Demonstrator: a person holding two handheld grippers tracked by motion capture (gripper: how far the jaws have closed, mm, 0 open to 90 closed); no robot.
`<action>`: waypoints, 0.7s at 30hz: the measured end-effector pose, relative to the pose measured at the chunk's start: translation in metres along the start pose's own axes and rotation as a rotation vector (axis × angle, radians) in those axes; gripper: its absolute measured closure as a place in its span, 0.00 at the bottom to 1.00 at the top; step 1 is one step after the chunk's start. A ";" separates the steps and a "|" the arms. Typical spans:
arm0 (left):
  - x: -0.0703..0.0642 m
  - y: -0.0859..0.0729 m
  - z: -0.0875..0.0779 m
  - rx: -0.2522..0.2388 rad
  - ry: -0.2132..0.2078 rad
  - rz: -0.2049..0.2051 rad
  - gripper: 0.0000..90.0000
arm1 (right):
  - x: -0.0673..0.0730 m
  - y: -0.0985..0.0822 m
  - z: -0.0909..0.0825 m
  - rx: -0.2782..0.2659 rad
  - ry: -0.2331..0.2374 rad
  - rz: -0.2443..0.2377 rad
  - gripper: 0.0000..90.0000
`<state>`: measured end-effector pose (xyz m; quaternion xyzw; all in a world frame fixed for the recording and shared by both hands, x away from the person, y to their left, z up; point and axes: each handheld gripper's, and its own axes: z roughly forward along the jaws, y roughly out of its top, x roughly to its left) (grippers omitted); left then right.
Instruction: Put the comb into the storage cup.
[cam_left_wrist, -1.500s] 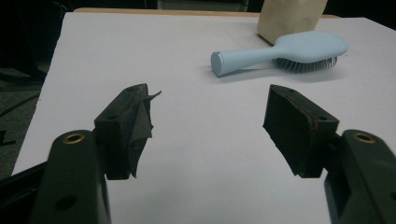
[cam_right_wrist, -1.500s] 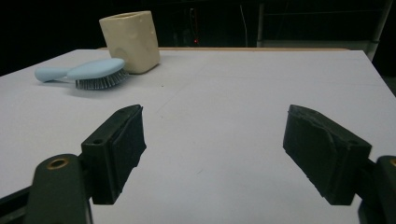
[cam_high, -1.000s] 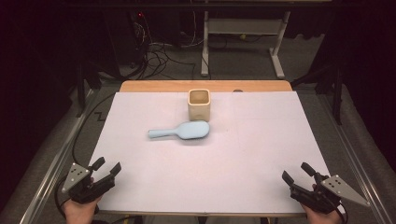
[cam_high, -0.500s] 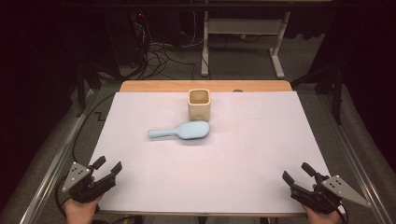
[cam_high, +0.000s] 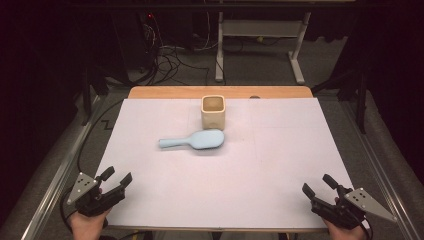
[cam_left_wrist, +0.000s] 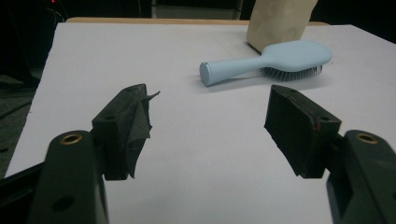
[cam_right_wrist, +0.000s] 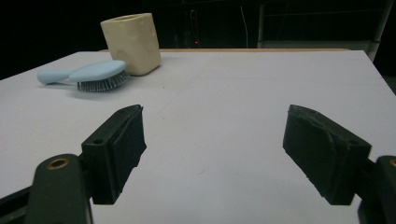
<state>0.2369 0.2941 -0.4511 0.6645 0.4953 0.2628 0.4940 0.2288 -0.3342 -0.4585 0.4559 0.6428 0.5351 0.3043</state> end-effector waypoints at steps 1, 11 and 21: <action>0.000 0.000 0.000 0.002 -0.002 0.001 0.35 | 0.000 0.000 0.000 0.000 0.001 0.000 0.24; -0.003 0.007 0.005 0.022 -0.007 0.040 0.36 | 0.000 0.000 0.000 0.002 0.008 -0.001 0.24; -0.004 0.011 0.008 0.028 -0.026 0.038 0.36 | 0.000 0.000 0.001 0.004 0.010 0.001 0.24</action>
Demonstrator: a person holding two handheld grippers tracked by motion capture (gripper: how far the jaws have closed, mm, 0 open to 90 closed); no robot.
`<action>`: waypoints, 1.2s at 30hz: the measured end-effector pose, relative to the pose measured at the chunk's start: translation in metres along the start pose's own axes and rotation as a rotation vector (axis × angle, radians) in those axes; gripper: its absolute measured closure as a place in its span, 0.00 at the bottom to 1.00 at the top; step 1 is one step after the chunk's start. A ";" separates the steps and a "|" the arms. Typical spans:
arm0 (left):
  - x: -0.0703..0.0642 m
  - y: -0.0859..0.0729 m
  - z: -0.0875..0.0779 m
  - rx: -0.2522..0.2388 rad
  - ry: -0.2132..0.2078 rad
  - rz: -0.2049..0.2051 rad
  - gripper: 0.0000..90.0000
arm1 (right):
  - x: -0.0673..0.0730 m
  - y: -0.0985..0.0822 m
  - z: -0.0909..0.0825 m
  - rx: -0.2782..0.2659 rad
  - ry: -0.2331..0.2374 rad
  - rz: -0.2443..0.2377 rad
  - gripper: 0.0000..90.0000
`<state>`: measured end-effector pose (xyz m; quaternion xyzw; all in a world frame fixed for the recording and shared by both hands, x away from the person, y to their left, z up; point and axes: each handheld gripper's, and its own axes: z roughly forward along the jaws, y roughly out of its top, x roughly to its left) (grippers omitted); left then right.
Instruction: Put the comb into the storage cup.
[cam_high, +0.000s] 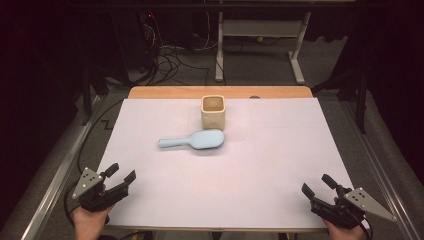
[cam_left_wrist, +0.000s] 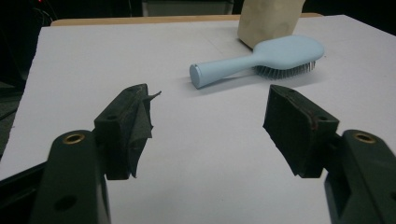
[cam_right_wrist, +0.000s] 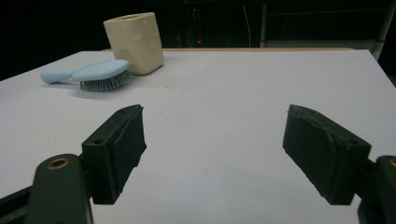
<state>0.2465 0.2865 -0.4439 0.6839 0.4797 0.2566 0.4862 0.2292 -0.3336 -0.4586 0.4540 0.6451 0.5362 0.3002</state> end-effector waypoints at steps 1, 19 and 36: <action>0.000 0.000 0.001 0.000 -0.002 -0.001 0.36 | 0.000 0.000 0.000 -0.001 0.000 0.000 0.24; -0.009 0.012 0.019 0.016 -0.050 0.013 0.36 | -0.001 0.000 0.000 -0.001 0.003 0.006 0.24; -0.017 0.024 0.039 0.031 -0.072 0.017 0.37 | 0.000 0.000 0.000 0.000 0.007 -0.002 0.26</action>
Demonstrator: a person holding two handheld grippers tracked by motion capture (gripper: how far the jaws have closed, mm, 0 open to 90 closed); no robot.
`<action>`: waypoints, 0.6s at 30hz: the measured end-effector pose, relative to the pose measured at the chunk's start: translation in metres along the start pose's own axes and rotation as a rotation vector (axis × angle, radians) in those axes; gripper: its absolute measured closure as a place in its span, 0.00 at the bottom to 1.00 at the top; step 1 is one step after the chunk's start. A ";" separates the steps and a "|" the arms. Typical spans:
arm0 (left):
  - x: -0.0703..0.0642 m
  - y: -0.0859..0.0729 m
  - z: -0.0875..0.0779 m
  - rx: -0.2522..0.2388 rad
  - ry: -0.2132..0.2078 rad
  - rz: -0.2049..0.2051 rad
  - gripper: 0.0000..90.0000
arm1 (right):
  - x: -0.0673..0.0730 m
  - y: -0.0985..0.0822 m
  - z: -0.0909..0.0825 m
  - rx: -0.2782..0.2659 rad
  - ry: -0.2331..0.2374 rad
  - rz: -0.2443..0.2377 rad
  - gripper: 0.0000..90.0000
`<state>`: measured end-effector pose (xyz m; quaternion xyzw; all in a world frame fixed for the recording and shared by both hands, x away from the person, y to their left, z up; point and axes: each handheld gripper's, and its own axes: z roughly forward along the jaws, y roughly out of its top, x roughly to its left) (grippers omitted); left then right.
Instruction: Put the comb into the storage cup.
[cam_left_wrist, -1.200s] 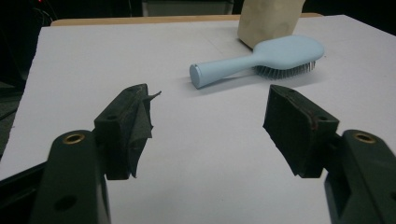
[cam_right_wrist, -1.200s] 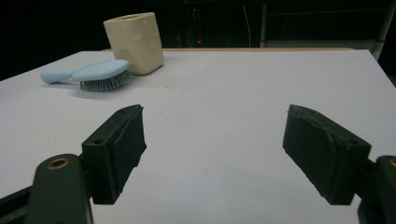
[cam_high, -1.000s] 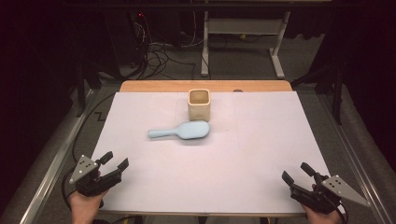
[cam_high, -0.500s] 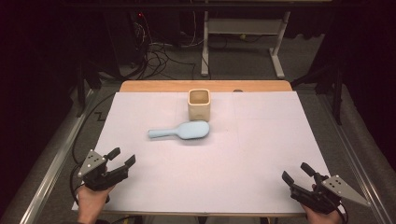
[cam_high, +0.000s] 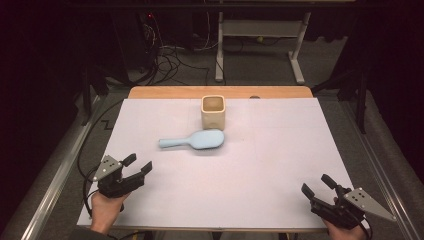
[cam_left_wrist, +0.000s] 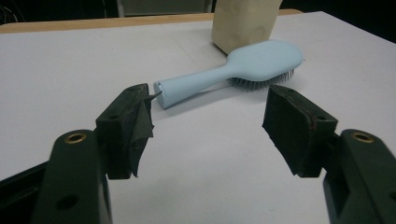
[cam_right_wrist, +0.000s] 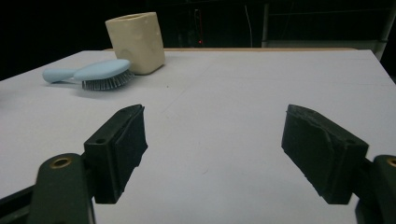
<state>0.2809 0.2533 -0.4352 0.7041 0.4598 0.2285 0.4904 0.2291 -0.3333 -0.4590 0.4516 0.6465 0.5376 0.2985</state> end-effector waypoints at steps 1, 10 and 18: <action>0.001 0.001 0.001 0.001 0.002 -0.002 0.38 | 0.000 0.000 0.000 -0.002 -0.001 -0.001 0.26; 0.003 0.007 0.010 0.011 0.004 -0.005 0.38 | 0.000 0.000 0.000 -0.001 -0.001 0.000 0.26; 0.005 0.015 0.021 0.036 0.011 0.002 0.39 | 0.000 0.000 0.000 0.001 0.001 -0.001 0.27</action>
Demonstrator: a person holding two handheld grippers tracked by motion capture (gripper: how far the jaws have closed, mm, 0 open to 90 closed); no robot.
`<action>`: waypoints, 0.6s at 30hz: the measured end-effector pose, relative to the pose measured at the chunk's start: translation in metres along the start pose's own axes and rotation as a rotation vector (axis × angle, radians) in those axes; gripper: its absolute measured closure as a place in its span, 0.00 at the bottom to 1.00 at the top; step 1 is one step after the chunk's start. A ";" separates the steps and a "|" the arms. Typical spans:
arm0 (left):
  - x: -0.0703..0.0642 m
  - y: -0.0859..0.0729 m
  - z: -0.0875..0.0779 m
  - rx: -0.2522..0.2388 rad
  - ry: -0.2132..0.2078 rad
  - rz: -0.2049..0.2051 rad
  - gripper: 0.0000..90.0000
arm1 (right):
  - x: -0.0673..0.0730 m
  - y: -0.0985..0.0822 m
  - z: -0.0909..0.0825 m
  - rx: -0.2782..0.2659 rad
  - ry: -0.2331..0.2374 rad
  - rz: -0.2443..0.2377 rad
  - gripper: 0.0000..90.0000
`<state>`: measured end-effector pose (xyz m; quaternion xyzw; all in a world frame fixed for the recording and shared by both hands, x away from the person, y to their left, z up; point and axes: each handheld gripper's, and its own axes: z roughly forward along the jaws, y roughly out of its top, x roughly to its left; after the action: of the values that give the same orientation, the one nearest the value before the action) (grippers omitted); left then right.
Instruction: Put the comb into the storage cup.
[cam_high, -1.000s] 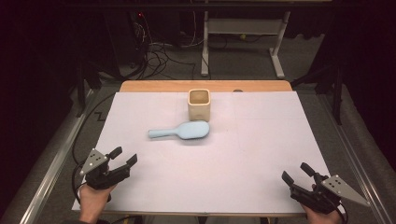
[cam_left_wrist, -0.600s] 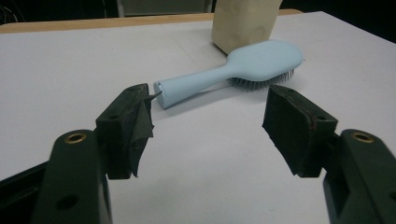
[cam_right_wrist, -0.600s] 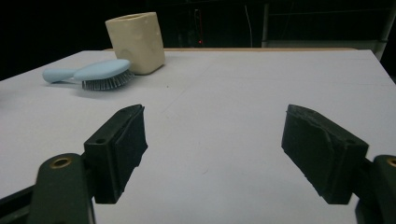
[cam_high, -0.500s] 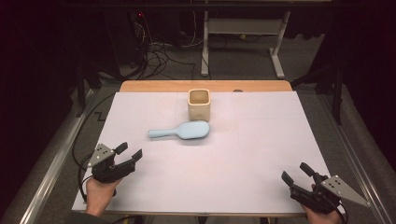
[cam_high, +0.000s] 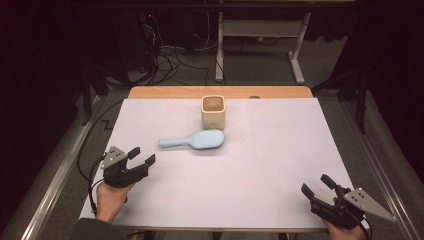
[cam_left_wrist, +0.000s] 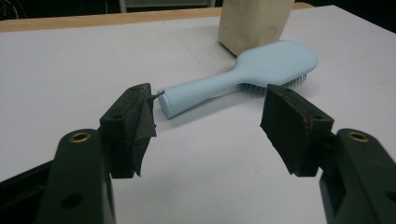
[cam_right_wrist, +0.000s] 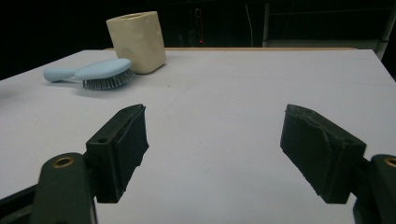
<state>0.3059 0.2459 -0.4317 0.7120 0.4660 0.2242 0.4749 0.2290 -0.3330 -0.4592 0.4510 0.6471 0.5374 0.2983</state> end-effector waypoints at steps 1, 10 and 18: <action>0.000 0.001 0.001 0.003 0.000 0.001 0.39 | 0.000 0.000 0.000 0.000 0.001 0.001 0.27; -0.001 0.012 0.014 0.024 0.006 0.020 0.40 | 0.000 0.000 0.000 -0.001 0.005 0.003 0.27; 0.000 0.019 0.026 0.064 0.012 0.025 0.43 | 0.000 0.000 -0.001 -0.007 -0.005 0.000 0.27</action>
<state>0.3346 0.2311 -0.4261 0.7313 0.4668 0.2194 0.4464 0.2284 -0.3336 -0.4589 0.4510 0.6446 0.5386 0.3015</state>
